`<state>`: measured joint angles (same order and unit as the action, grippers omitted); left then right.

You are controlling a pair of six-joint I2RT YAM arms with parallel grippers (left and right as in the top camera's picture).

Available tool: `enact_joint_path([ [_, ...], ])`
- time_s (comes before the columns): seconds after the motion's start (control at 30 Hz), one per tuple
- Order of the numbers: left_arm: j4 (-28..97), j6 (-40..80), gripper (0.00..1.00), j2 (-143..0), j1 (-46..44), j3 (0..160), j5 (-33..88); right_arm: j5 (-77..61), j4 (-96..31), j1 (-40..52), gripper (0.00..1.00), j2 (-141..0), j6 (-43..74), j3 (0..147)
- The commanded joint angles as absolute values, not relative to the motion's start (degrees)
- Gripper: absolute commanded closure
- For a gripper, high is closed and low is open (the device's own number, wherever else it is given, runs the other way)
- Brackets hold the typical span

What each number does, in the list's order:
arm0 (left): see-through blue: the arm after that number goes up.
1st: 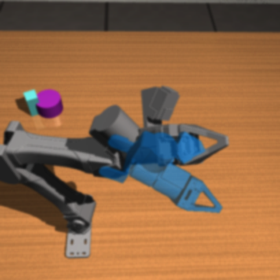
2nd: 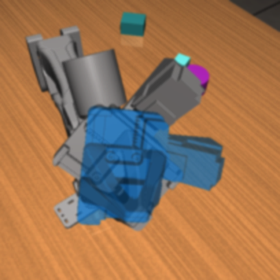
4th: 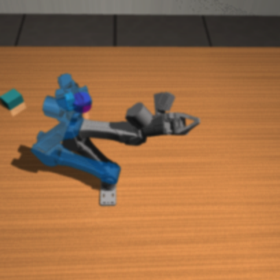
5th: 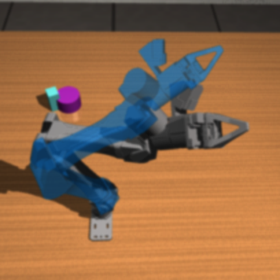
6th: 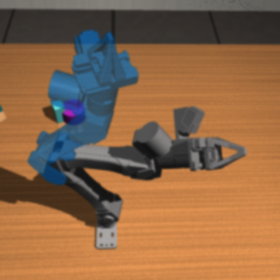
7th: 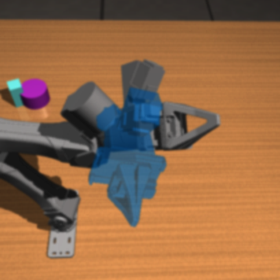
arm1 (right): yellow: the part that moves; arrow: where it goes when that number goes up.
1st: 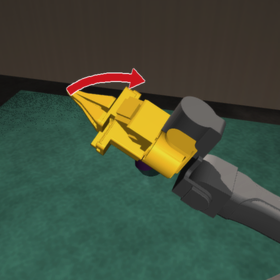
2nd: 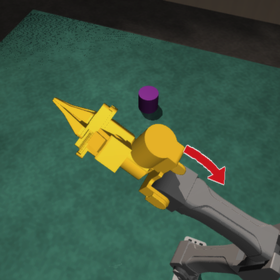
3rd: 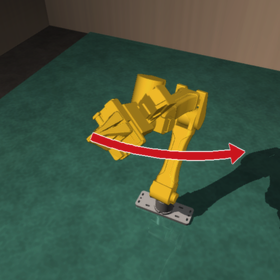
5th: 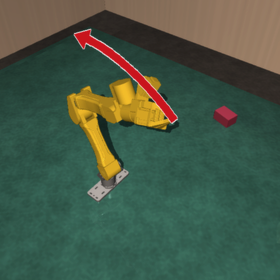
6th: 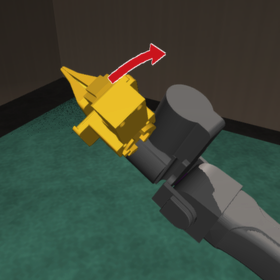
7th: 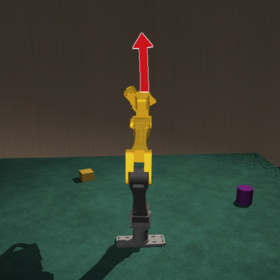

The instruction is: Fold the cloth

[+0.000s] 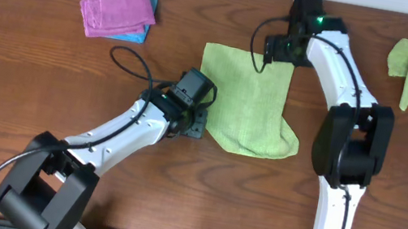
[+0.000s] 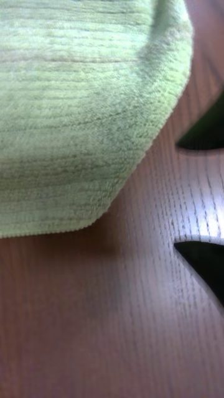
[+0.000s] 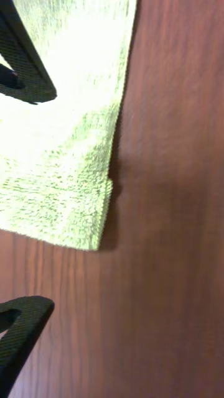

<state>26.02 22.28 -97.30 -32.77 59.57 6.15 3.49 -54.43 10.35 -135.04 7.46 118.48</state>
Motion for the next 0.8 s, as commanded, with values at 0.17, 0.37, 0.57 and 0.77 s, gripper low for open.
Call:
enact_joint_path([
  [0.17,25.8,21.8,0.05,-97.4,-26.8,59.2,11.0,9.1,-64.8,9.4,0.01,-129.5,5.3,123.6],
  [0.37,25.9,19.2,0.04,-97.4,-23.2,59.2,16.9,9.2,-69.3,6.7,0.01,-120.5,5.3,123.0],
  [0.57,26.2,19.0,0.05,-97.4,-23.3,59.2,17.0,9.2,-66.7,4.7,0.01,-107.6,5.0,111.0],
  [0.77,26.0,19.1,0.04,-97.4,-23.3,59.2,18.1,6.2,-59.2,2.2,0.01,-91.4,4.1,90.3],
])
